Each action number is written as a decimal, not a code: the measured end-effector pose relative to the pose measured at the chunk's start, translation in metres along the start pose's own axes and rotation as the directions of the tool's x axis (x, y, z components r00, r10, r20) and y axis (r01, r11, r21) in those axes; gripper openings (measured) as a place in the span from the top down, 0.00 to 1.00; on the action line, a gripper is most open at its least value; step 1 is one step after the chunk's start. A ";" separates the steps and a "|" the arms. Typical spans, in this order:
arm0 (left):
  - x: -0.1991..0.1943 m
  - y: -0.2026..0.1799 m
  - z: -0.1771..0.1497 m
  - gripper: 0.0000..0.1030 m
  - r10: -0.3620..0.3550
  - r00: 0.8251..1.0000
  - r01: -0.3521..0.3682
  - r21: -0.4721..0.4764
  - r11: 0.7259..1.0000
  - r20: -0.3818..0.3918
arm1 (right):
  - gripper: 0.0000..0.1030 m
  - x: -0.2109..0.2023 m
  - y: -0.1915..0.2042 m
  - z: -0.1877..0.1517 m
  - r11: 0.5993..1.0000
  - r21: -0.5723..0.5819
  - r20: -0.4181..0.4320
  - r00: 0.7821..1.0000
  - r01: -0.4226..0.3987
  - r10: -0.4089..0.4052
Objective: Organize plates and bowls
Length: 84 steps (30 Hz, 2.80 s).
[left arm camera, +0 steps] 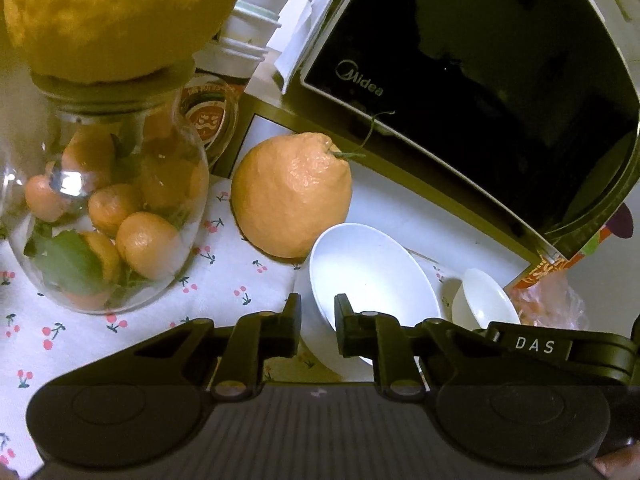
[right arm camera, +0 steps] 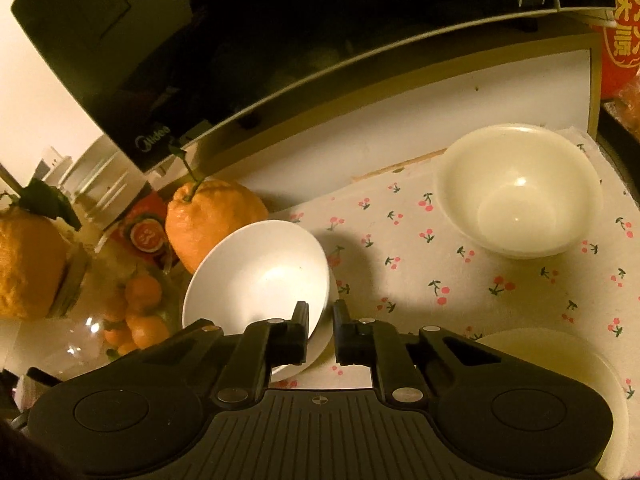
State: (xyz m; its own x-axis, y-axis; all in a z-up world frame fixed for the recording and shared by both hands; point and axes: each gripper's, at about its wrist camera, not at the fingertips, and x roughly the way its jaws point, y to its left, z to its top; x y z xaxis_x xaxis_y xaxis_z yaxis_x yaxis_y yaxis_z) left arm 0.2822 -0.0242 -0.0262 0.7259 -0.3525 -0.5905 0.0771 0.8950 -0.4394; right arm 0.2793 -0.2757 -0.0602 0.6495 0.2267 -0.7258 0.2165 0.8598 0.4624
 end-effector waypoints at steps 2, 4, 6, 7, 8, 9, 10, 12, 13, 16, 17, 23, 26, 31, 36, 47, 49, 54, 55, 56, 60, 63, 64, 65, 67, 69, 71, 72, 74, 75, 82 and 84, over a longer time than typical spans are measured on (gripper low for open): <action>-0.005 -0.003 0.000 0.85 0.007 1.000 -0.007 0.019 1.000 -0.007 | 0.88 -0.004 0.002 0.001 1.000 -0.001 -0.003 1.000 0.002 -0.002; -0.012 -0.006 0.000 0.86 0.021 1.000 -0.020 0.050 0.999 -0.016 | 0.88 -0.007 0.005 0.001 1.000 -0.002 -0.022 1.000 0.009 -0.009; -0.018 -0.008 0.000 0.86 0.037 0.999 -0.035 0.074 0.997 -0.032 | 0.88 -0.009 0.008 0.000 1.000 -0.004 -0.050 0.999 0.020 -0.020; -0.021 -0.009 0.000 0.86 0.048 0.998 -0.044 0.084 0.996 -0.040 | 0.88 -0.009 0.010 -0.001 1.000 -0.005 -0.062 0.998 0.021 -0.021; -0.025 -0.008 -0.001 0.86 0.055 0.997 -0.050 0.091 0.995 -0.047 | 0.88 -0.010 0.012 -0.002 1.000 -0.008 -0.076 0.997 0.022 -0.023; -0.029 -0.008 -0.002 0.86 0.060 0.997 -0.055 0.097 0.994 -0.053 | 0.88 -0.012 0.015 -0.003 1.000 -0.014 -0.086 0.996 0.024 -0.025; -0.032 -0.007 -0.002 0.86 0.067 0.996 -0.060 0.102 0.993 -0.061 | 0.88 -0.013 0.017 -0.004 0.999 -0.021 -0.098 0.995 0.025 -0.027; -0.039 -0.004 -0.003 0.86 0.083 0.993 -0.075 0.102 0.992 -0.082 | 0.88 -0.017 0.024 -0.007 0.999 -0.038 -0.119 0.992 0.023 -0.027; -0.041 -0.002 -0.003 0.86 0.091 0.991 -0.082 0.097 0.992 -0.095 | 0.88 -0.019 0.028 -0.008 0.999 -0.047 -0.129 0.991 0.020 -0.025; -0.050 0.006 -0.005 0.87 0.121 0.983 -0.110 0.084 0.990 -0.138 | 0.88 -0.024 0.038 -0.014 0.997 -0.073 -0.149 0.989 0.000 -0.011; -0.053 0.009 -0.006 0.87 0.132 0.980 -0.121 0.079 0.990 -0.150 | 0.88 -0.024 0.041 -0.016 0.997 -0.081 -0.158 0.987 -0.010 -0.003; -0.071 0.026 -0.011 0.87 0.177 0.964 -0.175 0.030 0.984 -0.198 | 0.87 -0.025 0.064 -0.031 0.990 -0.137 -0.218 0.976 -0.039 0.009; -0.077 0.034 -0.015 0.87 0.196 0.958 -0.197 0.017 0.980 -0.211 | 0.87 -0.024 0.075 -0.038 0.983 -0.175 -0.243 0.970 -0.047 0.003; -0.087 0.047 -0.019 0.87 0.194 0.958 -0.204 -0.026 0.979 -0.212 | 0.87 -0.019 0.084 -0.047 0.974 -0.218 -0.272 0.962 -0.059 -0.003; -0.086 0.054 -0.022 0.87 0.197 0.955 -0.209 -0.031 0.977 -0.223 | 0.85 -0.011 0.087 -0.054 0.971 -0.230 -0.303 0.953 -0.057 -0.015; -0.086 0.052 -0.021 0.84 0.191 0.959 -0.199 -0.017 0.980 -0.211 | 0.84 -0.007 0.084 -0.055 0.977 -0.203 -0.313 0.950 -0.064 -0.003; -0.085 0.051 -0.022 0.78 0.187 0.959 -0.193 -0.011 0.981 -0.215 | 0.83 -0.007 0.083 -0.054 0.979 -0.191 -0.314 0.949 -0.070 0.006; -0.085 0.044 -0.022 0.70 0.199 0.960 -0.196 0.034 0.980 -0.197 | 0.74 -0.011 0.080 -0.049 0.984 -0.157 -0.313 0.949 -0.081 0.029; -0.086 0.042 -0.022 0.65 0.201 0.961 -0.196 0.046 0.980 -0.190 | 0.72 -0.013 0.079 -0.047 0.984 -0.156 -0.309 0.951 -0.083 0.031; -0.087 0.040 -0.021 0.60 0.205 0.962 -0.198 0.055 0.979 -0.182 | 0.70 -0.016 0.079 -0.046 0.984 -0.155 -0.303 0.952 -0.085 0.035; -0.091 0.034 -0.019 0.48 0.206 0.966 -0.196 0.074 0.978 -0.159 | 0.52 -0.031 0.074 -0.037 0.985 -0.153 -0.269 0.963 -0.077 0.034; -0.094 0.030 -0.018 0.37 0.196 0.968 -0.186 0.078 0.980 -0.155 | 0.42 -0.044 0.066 -0.031 0.986 -0.148 -0.241 0.970 -0.071 0.034; -0.094 0.027 -0.018 0.34 0.191 0.970 -0.181 0.081 0.980 -0.151 | 0.38 -0.048 0.062 -0.029 0.987 -0.142 -0.234 0.972 -0.070 0.035; -0.095 0.025 -0.018 0.31 0.187 0.971 -0.176 0.086 0.981 -0.147 | 0.36 -0.052 0.057 -0.026 0.989 -0.133 -0.224 0.974 -0.065 0.034; -0.096 0.019 -0.019 0.28 0.184 0.973 -0.171 0.101 0.980 -0.139 | 0.32 -0.060 0.049 -0.021 0.991 -0.121 -0.206 0.978 -0.054 0.028; -0.097 0.014 -0.021 0.25 0.183 0.974 -0.168 0.115 0.979 -0.132 | 0.28 -0.068 0.040 -0.018 0.993 -0.114 -0.192 0.981 -0.038 0.016; -0.097 0.010 -0.021 0.21 0.178 0.976 -0.163 0.121 0.979 -0.129 | 0.25 -0.075 0.031 -0.015 0.994 -0.108 -0.181 0.983 -0.023 0.003; -0.097 0.007 -0.022 0.20 0.175 0.976 -0.159 0.124 0.980 -0.128 | 0.23 -0.078 0.026 -0.014 0.994 -0.105 -0.177 0.984 -0.013 -0.006; -0.096 0.001 -0.024 0.17 0.167 0.978 -0.151 0.130 0.980 -0.126 | 0.21 -0.083 0.017 -0.013 0.995 -0.098 -0.172 0.985 0.004 -0.021; -0.096 -0.003 -0.025 0.16 0.163 0.979 -0.146 0.135 0.980 -0.126 | 0.20 -0.085 0.012 -0.012 0.995 -0.095 -0.171 0.985 0.010 -0.026; -0.084 -0.032 -0.039 0.09 0.139 0.981 -0.110 0.208 0.972 -0.132 | 0.16 -0.100 -0.023 -0.012 0.996 -0.070 -0.155 0.985 0.063 -0.073; -0.080 -0.039 -0.044 0.08 0.134 0.982 -0.103 0.221 0.970 -0.130 | 0.14 -0.104 -0.035 -0.012 0.995 -0.057 -0.150 0.985 0.078 -0.086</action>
State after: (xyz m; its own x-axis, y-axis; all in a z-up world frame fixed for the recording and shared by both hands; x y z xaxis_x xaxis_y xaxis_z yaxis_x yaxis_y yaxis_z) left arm 0.1912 -0.0430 0.0085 0.6344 -0.2618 -0.7273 0.1513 0.9647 -0.2153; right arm 0.1959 -0.3238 -0.0069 0.5116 0.2185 -0.8309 0.2248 0.8994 0.3750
